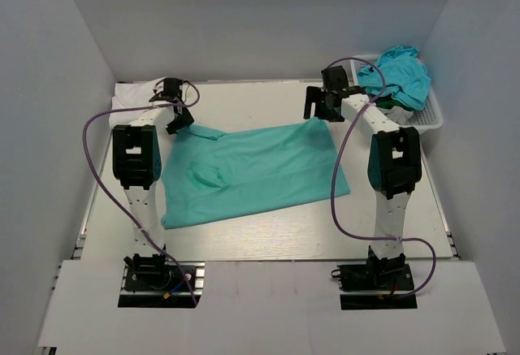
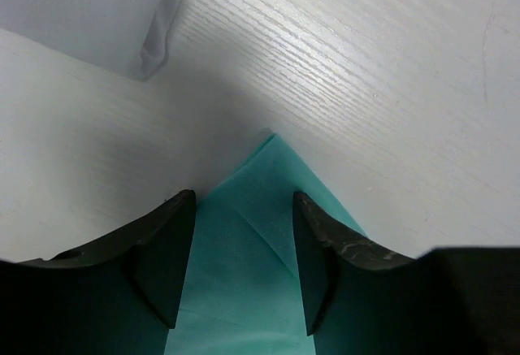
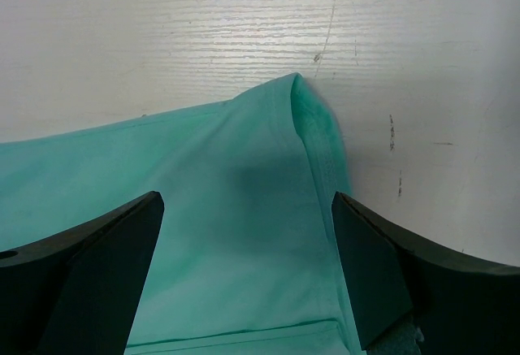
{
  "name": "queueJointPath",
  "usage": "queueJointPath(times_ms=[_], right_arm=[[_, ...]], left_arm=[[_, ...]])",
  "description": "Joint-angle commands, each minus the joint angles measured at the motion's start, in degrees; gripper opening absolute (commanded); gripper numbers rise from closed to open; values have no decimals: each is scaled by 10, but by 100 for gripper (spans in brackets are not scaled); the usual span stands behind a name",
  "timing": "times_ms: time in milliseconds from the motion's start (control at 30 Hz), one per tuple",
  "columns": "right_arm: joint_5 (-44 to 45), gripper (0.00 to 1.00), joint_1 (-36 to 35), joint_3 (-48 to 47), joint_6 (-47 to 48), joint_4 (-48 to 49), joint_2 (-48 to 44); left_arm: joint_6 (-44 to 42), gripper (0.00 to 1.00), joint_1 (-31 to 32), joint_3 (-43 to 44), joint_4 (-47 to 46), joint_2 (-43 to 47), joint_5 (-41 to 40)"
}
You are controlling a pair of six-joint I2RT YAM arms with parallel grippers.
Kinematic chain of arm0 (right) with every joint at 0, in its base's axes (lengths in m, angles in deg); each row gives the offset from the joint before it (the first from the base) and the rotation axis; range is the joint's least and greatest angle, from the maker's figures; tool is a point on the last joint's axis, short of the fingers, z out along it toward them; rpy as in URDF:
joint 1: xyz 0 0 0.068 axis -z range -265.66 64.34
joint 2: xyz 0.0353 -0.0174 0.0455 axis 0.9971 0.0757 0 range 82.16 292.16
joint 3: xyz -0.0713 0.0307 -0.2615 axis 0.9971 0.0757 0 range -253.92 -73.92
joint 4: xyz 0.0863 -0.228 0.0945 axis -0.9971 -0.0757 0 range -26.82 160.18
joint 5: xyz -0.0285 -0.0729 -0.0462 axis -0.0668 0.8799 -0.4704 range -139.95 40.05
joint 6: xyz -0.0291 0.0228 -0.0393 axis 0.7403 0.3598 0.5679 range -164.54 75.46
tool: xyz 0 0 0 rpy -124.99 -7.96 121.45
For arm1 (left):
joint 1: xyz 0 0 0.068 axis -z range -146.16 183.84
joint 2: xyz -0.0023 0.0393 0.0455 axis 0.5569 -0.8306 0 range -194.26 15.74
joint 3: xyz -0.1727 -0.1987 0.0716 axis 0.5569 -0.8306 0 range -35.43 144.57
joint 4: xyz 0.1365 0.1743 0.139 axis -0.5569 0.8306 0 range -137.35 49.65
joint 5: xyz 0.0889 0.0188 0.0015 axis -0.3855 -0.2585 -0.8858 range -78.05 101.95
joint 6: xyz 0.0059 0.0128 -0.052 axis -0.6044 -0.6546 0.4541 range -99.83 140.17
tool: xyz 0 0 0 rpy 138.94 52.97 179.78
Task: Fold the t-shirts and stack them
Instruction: Grap the side of the flattened tshirt furthest away from the robot with both arms
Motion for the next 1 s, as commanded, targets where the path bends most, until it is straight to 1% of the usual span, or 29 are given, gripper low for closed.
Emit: queueJointPath(times_ms=[0, 33, 133, 167, 267, 333, 467, 533, 667, 800, 900, 967], right_arm=[[4, 90, 4, -15, 5, -9, -1], [5, 90, 5, -17, 5, -9, -1], [8, 90, 5, -15, 5, -14, -2], [10, 90, 5, -14, 5, -14, -1], [14, 90, 5, -15, 6, -14, 3], [12, 90, 5, -19, 9, -14, 8], [20, 90, 5, -39, 19, -14, 22], [32, 90, 6, -47, 24, -8, 35], [50, 90, 4, -82, 40, 14, 72], [64, 90, 7, -126, 45, 40, 128], [58, 90, 5, -127, 52, 82, 155], [48, 83, 3, -129, 48, 103, 168]], left_arm=[[1, 59, -9, 23, -20, -4, 8], [1, 58, -9, 31, -20, -11, 13], [1, 47, -15, 43, -20, -24, 18], [1, 39, -15, 43, -20, -24, 24], [-4, 24, -15, 48, -25, -30, 30], [-4, 19, -21, 54, -25, -35, 30], [-10, 14, -21, 65, -25, -35, 42], [-10, 1, -21, 71, -20, -35, 42], [-15, 0, -21, 76, -15, -30, 54], [-28, 0, -21, 76, -15, -19, 66], [-28, 0, -21, 76, -9, -14, 72], [-34, 0, -21, 76, -9, -9, 77]])
